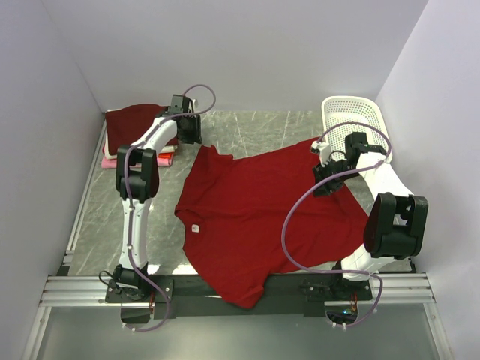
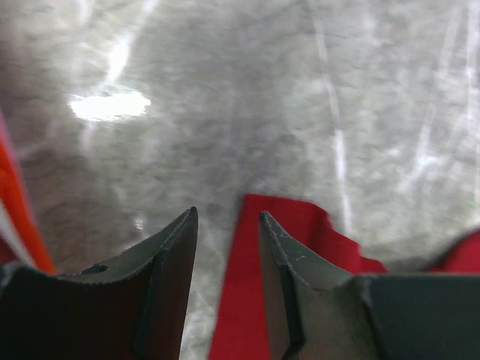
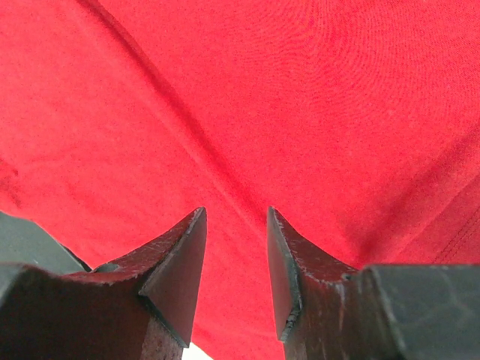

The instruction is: Fold and stack the t-shirts

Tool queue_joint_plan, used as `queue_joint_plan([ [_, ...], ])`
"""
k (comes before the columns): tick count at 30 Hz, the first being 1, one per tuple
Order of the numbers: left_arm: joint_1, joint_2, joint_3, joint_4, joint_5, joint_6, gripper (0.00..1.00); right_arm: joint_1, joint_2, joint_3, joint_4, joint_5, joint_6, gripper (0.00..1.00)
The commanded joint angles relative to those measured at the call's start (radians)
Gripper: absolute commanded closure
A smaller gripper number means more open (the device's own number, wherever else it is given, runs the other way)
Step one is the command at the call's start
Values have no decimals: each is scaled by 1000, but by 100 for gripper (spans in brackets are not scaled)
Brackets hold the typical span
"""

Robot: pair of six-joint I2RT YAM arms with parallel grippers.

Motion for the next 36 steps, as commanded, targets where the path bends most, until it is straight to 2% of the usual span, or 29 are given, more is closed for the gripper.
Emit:
queue_joint_plan([
  [1, -6, -86, -9, 16, 100, -28, 56, 6, -38, 34, 0, -21, 3, 55],
  [5, -6, -52, 22, -11, 135, -29, 56, 6, -37, 32, 0, -19, 3, 55],
  [12, -6, -14, 23, -24, 84, -6, 57, 6, -37, 28, 0, -16, 0, 55],
  [23, -13, 35, 22, -41, 80, 25, 58, 5, -29, 32, -6, -22, 2, 55],
  [36, -75, 84, 45, -73, -106, 68, 66, 6, -34, 39, -12, -22, 2, 55],
])
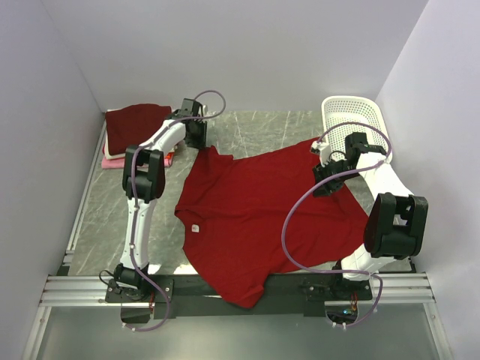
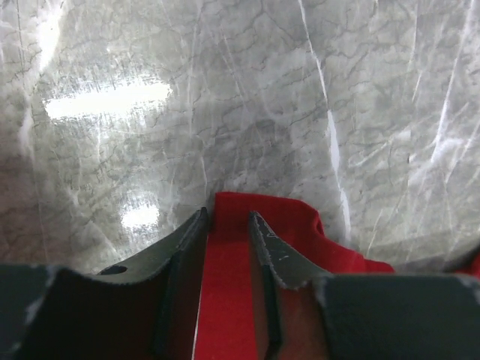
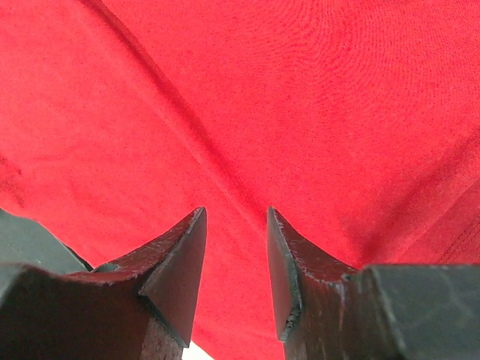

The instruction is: Fold and stack the t-shirts

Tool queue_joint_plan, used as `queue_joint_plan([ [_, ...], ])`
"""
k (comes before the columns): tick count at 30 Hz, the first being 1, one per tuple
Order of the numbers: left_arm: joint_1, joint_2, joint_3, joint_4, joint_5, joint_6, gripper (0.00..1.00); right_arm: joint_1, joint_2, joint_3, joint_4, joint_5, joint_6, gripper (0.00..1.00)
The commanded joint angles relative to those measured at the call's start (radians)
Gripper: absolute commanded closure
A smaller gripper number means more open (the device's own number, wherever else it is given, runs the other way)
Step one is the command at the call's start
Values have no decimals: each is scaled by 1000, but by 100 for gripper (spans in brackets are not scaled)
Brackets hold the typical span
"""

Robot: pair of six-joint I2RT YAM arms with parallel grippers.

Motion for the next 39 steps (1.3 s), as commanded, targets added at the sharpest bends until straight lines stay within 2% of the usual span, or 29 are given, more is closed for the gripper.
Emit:
queue_joint_plan([
  [1, -26, 49, 23, -40, -78, 31, 66, 6, -34, 39, -10, -14, 0, 55],
  [3, -32, 56, 26, -49, -117, 37, 71, 6, -35, 39, -10, -15, 0, 55],
  [5, -33, 65, 23, -52, -141, 42, 71, 5, -38, 39, -10, -15, -1, 55],
  [10, -33, 76, 20, -46, -143, 48, 91, 5, -41, 36, -12, -14, -3, 55],
  [11, -33, 75, 18, -43, -135, 46, 98, 6, -40, 32, -12, -12, -3, 55],
  [12, -33, 73, 18, -40, -133, 43, 100, 6, -40, 31, -12, -11, -4, 55],
  [16, -32, 15, -17, 5, -121, 39, 100, 6, -35, 29, -15, -5, -10, 55],
  [19, -29, -92, -107, 46, -138, 31, 100, 8, -28, 37, -21, -2, -15, 55],
  [23, -20, -326, -378, 152, -165, -10, 100, 23, -9, 62, -13, -3, -6, 55],
  [26, -12, -439, -515, 194, -207, -24, 100, 49, 11, 78, -1, -2, 8, 55],
  [34, -9, -608, -644, 210, -276, -27, 100, 130, 101, 172, 37, 14, 55, 55],
  [39, 31, -691, -698, 207, -304, -11, 100, 146, 210, 311, 44, 29, 94, 54],
])
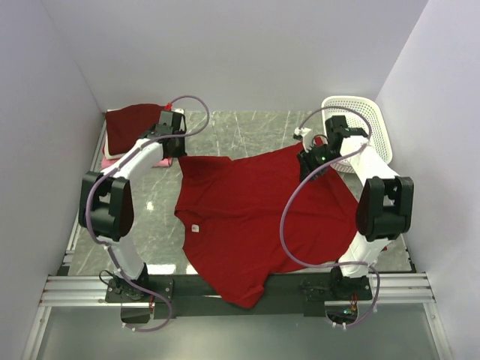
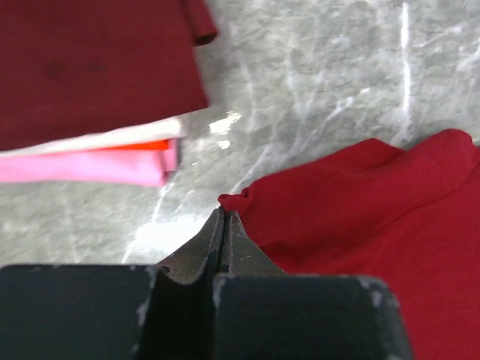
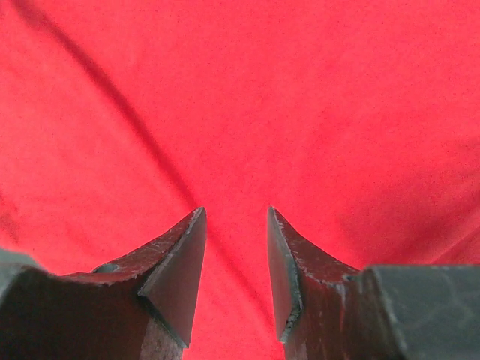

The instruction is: Fold and stack the t-shirts

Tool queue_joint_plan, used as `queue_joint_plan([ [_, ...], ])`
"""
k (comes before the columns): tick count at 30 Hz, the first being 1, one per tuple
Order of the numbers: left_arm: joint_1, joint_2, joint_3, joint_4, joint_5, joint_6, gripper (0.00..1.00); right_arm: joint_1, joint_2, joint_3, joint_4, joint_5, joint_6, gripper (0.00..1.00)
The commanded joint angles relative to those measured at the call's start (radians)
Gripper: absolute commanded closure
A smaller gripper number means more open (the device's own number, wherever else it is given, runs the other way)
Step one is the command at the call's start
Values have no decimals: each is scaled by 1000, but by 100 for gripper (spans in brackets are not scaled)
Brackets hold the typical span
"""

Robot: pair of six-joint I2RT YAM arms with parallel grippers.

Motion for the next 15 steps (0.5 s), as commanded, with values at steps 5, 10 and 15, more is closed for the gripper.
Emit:
queue_joint_plan([
  [5, 82, -125, -71, 25, -39, 13, 100, 9, 177, 292, 24, 9, 99, 54],
  [10, 137, -191, -110, 48, -34, 14, 100, 20, 289, 419, 82, 54, 199, 54],
  [15, 182, -246, -147, 70, -28, 7, 100, 44, 382, 484, 186, 144, 315, 54],
])
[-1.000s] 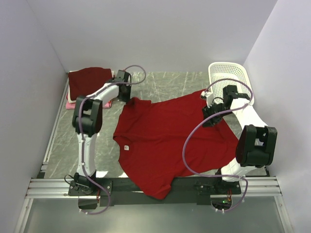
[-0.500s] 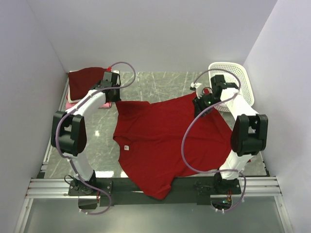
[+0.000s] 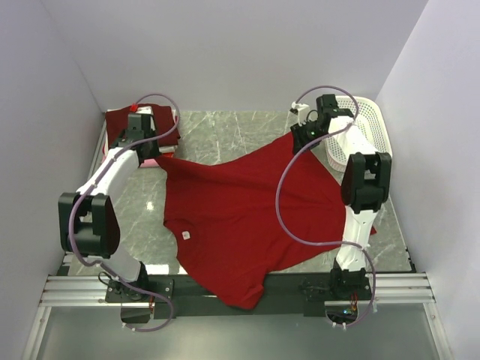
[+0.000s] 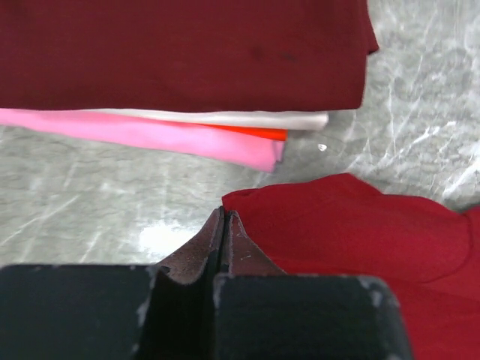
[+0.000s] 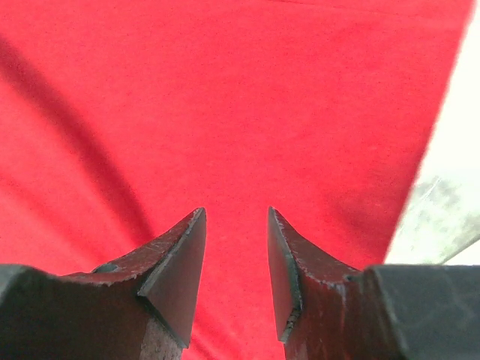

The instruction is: Fold and stack the t-shirts

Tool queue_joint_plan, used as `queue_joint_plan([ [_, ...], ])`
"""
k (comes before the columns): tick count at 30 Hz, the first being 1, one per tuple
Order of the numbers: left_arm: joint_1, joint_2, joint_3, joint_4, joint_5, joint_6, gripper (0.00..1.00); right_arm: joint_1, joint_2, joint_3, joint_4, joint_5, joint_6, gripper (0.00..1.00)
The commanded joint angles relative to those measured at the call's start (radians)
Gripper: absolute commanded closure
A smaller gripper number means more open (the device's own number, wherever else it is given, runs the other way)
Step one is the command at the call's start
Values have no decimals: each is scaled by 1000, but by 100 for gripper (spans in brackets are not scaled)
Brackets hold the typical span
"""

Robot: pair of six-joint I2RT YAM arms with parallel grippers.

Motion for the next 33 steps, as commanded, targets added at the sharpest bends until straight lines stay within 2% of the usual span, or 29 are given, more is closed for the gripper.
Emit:
queue_joint_plan([
  [1, 22, -77, -33, 59, 0, 8, 100, 36, 51, 73, 118, 114, 127, 54],
  [4, 25, -94, -51, 75, 37, 7, 99, 48, 136, 160, 160, 161, 188, 54],
  [7, 25, -96, -51, 79, 60, 2, 100, 50, 259, 383, 148, 211, 272, 55],
  [10, 25, -105, -54, 87, 85, 2, 100, 51, 391, 538, 148, 237, 318, 55],
  [12, 25, -114, -59, 90, 89, 5, 100, 53, 419, 583, 177, 253, 346, 55],
  [17, 25, -127, -76, 98, 111, 5, 100, 53, 463, 599, 220, 313, 316, 55],
  [24, 25, -120, -70, 96, 134, 7, 100, 53, 546, 680, 219, 316, 266, 48],
  [27, 25, -122, -74, 99, 137, 8, 100, 48, 572, 743, 181, 304, 265, 48],
  [31, 25, -119, -74, 98, 143, 8, 100, 51, 549, 697, 205, 307, 253, 49],
  [33, 25, -120, -74, 96, 144, 10, 100, 56, 560, 729, 182, 328, 234, 50],
])
